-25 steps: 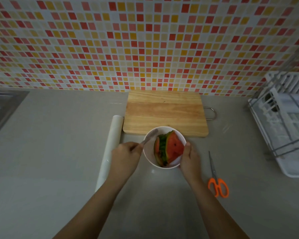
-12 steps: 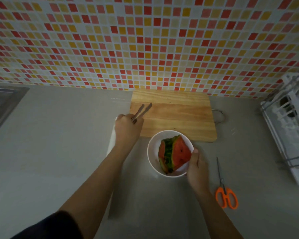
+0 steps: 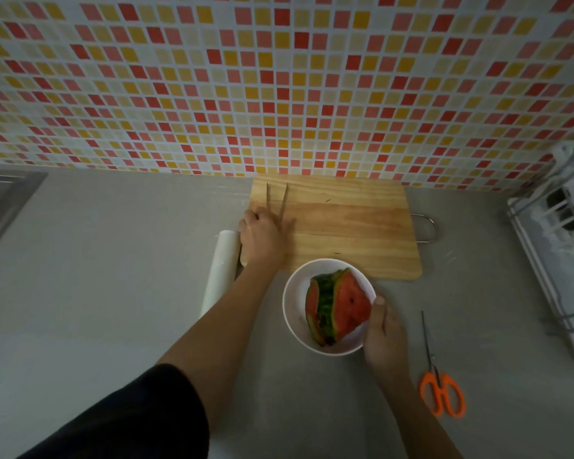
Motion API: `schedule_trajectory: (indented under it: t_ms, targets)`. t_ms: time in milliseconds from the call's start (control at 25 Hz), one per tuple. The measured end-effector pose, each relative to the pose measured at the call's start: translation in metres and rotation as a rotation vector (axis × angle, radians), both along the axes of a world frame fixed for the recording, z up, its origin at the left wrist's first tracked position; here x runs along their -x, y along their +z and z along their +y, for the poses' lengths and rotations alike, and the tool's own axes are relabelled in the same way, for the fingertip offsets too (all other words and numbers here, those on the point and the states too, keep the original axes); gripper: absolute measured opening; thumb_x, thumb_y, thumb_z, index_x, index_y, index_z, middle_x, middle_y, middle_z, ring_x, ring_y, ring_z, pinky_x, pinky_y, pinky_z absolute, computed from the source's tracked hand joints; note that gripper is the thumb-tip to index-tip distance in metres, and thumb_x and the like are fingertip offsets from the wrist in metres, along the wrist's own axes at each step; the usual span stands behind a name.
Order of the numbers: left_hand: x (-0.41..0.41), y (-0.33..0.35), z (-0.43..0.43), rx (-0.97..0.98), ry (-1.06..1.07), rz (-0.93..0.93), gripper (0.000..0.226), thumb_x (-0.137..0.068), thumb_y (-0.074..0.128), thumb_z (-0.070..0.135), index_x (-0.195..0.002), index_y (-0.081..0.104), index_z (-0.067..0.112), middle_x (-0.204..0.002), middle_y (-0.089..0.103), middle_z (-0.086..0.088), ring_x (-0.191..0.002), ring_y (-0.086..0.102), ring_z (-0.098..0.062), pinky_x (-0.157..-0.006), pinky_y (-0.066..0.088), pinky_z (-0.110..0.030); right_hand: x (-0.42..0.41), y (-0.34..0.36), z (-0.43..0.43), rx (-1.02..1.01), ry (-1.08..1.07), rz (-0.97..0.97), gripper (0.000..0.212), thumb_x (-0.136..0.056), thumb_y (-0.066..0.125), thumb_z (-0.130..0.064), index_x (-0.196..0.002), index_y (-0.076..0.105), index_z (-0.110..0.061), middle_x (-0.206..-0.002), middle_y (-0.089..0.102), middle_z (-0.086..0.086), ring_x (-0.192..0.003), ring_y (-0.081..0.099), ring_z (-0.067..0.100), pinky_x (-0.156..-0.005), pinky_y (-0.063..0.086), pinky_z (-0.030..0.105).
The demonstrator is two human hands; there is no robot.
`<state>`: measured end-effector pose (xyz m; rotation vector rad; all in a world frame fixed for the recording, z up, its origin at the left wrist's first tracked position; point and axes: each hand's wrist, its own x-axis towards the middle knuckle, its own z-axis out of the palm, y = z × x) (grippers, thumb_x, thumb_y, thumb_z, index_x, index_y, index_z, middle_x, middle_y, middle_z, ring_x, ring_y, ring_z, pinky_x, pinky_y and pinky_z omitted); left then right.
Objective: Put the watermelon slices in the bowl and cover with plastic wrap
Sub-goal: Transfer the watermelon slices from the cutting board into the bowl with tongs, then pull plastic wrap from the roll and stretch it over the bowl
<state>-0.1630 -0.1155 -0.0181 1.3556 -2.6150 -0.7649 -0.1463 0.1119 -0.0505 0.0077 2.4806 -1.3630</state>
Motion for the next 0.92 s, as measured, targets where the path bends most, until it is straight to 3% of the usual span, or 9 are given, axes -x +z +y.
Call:
schedule_trajectory:
  t_ms: [80,160,200,240,280,360,480,640,920]
  targets:
    - [-0.017,0.011,0.005,-0.020,0.027,0.108,0.068,-0.095,0.042,0.052,-0.140,0.037,0.001,-0.133,0.046,-0.023,-0.120,0.046,-0.038,-0.102,0.038,-0.044,0.001,0.000,0.001,-0.020,0.028,0.013,0.033,-0.099,0.022,-0.038,-0.080,0.047,-0.027,-0.070,0.049,-0.019,-0.069,0.046,-0.005,-0.072,0.037,0.028]
    - [-0.044,0.018,0.017,-0.155,0.021,0.184,0.053,-0.095,0.037,0.053,-0.109,0.061,0.008,-0.112,0.061,-0.021,-0.108,0.058,-0.038,-0.091,0.047,-0.042,0.003,0.001,0.001,-0.030,0.063,0.026,0.040,-0.099,0.021,-0.039,-0.074,0.049,-0.024,-0.070,0.054,-0.014,-0.069,0.051,0.001,-0.064,0.037,0.027]
    - [-0.061,0.023,0.027,-0.305,0.013,0.180,0.052,-0.095,0.034,0.057,-0.089,0.063,0.015,-0.103,0.066,-0.017,-0.102,0.063,-0.036,-0.088,0.051,-0.041,0.005,0.004,0.000,-0.029,0.081,0.031,0.041,-0.099,0.021,-0.039,-0.076,0.052,-0.025,-0.071,0.056,-0.008,-0.069,0.054,0.008,-0.062,0.037,0.027]
    - [-0.078,0.029,0.038,-0.501,0.015,0.186,0.052,-0.093,0.031,0.061,-0.081,0.061,0.020,-0.102,0.068,-0.015,-0.099,0.065,-0.035,-0.088,0.054,-0.042,0.006,0.007,-0.001,-0.026,0.098,0.028,0.041,-0.099,0.021,-0.039,-0.081,0.055,-0.024,-0.075,0.058,-0.002,-0.072,0.055,0.014,-0.061,0.037,0.028]
    - [-0.092,0.035,0.050,-0.687,0.028,0.210,0.054,-0.092,0.029,0.065,-0.084,0.062,0.023,-0.106,0.068,-0.013,-0.098,0.066,-0.032,-0.087,0.056,-0.044,0.006,0.009,-0.001,-0.020,0.111,0.025,0.043,-0.099,0.022,-0.039,-0.088,0.058,-0.019,-0.080,0.059,0.003,-0.076,0.056,0.020,-0.063,0.037,0.028]
    - [-0.113,0.041,0.064,-0.848,0.062,0.272,0.058,-0.091,0.030,0.067,-0.101,0.067,0.024,-0.114,0.067,-0.012,-0.098,0.067,-0.029,-0.083,0.059,-0.043,-0.001,0.014,0.000,-0.018,0.129,0.028,0.046,-0.100,0.022,-0.038,-0.100,0.060,-0.011,-0.090,0.059,0.008,-0.086,0.057,0.027,-0.069,0.036,0.029]
    - [-0.135,0.047,0.072,-0.893,0.105,0.309,0.060,-0.092,0.031,0.065,-0.114,0.066,0.022,-0.117,0.067,-0.013,-0.098,0.068,-0.029,-0.074,0.060,-0.038,-0.020,0.013,0.008,0.000,0.131,0.053,0.043,-0.100,0.024,-0.036,-0.097,0.059,-0.011,-0.096,0.062,0.012,-0.094,0.059,0.030,-0.072,0.035,0.030]
    - [-0.170,0.043,0.086,-0.939,0.090,0.343,0.053,-0.092,0.035,0.063,-0.110,0.066,0.024,-0.113,0.068,-0.011,-0.090,0.070,-0.025,-0.054,0.057,-0.027,-0.049,0.012,0.022,0.006,0.130,0.081,0.042,-0.100,0.026,-0.032,-0.096,0.060,-0.007,-0.103,0.065,0.023,-0.097,0.060,0.036,-0.072,0.036,0.031]
    - [-0.189,0.032,0.100,-0.936,0.057,0.351,0.037,-0.095,0.038,0.056,-0.102,0.063,0.029,-0.104,0.068,-0.003,-0.090,0.068,-0.021,-0.058,0.058,-0.028,-0.063,0.008,0.036,-0.040,0.156,0.086,0.042,-0.100,0.024,-0.030,-0.103,0.058,-0.005,-0.111,0.063,0.025,-0.102,0.058,0.037,-0.076,0.036,0.032]
